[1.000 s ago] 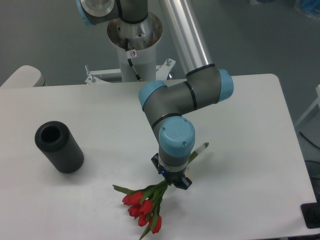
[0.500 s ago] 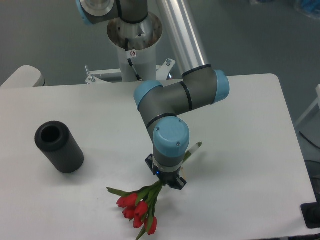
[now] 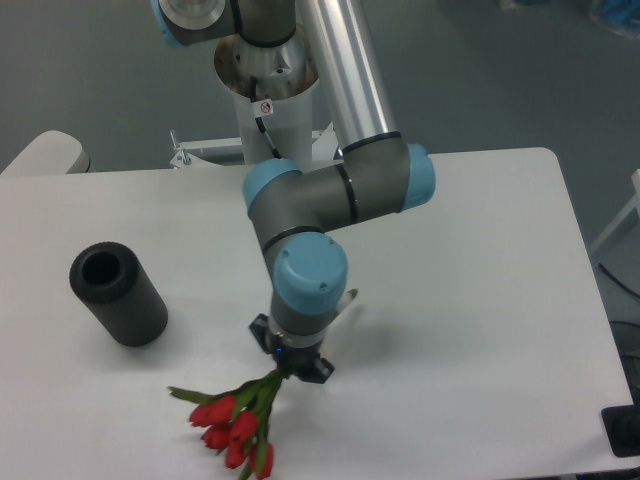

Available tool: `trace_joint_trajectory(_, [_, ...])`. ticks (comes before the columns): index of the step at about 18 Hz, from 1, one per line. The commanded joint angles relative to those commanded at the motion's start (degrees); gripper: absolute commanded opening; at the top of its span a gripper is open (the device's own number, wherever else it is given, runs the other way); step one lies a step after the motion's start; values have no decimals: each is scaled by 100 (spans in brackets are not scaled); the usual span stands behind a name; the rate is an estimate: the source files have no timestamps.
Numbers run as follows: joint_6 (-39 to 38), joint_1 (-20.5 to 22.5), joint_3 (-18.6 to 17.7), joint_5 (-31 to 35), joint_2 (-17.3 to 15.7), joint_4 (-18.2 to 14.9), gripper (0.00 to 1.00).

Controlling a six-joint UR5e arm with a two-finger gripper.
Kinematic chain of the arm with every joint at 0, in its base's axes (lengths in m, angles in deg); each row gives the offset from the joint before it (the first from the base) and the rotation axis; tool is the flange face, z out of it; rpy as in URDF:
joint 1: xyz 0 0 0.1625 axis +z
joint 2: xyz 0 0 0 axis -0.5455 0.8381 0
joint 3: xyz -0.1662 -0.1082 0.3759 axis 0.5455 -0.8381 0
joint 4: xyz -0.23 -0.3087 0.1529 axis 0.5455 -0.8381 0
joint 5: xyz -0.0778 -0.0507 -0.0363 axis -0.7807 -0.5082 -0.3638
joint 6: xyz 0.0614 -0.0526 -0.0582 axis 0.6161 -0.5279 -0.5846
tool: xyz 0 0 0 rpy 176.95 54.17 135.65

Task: Insert the flowers into the vase
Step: 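Carry the tulips toward the black vase, tilting the gripper sideways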

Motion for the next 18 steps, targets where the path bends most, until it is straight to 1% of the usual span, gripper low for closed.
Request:
trace_joint_trajectory(2, [-299, -70, 0, -369, -70, 185, 0])
trace_joint_trajectory(4, [-397, -79, 0, -712, -167, 300, 0])
trace_joint_trajectory(9, [-397, -44, 61, -1468, -527, 344, 0])
trace_joint_trajectory(14, [-371, -35, 185, -2618, -650, 379, 0])
trace_joint_trajectory(18, [-380, 9, 176, -3304, -835, 379, 0])
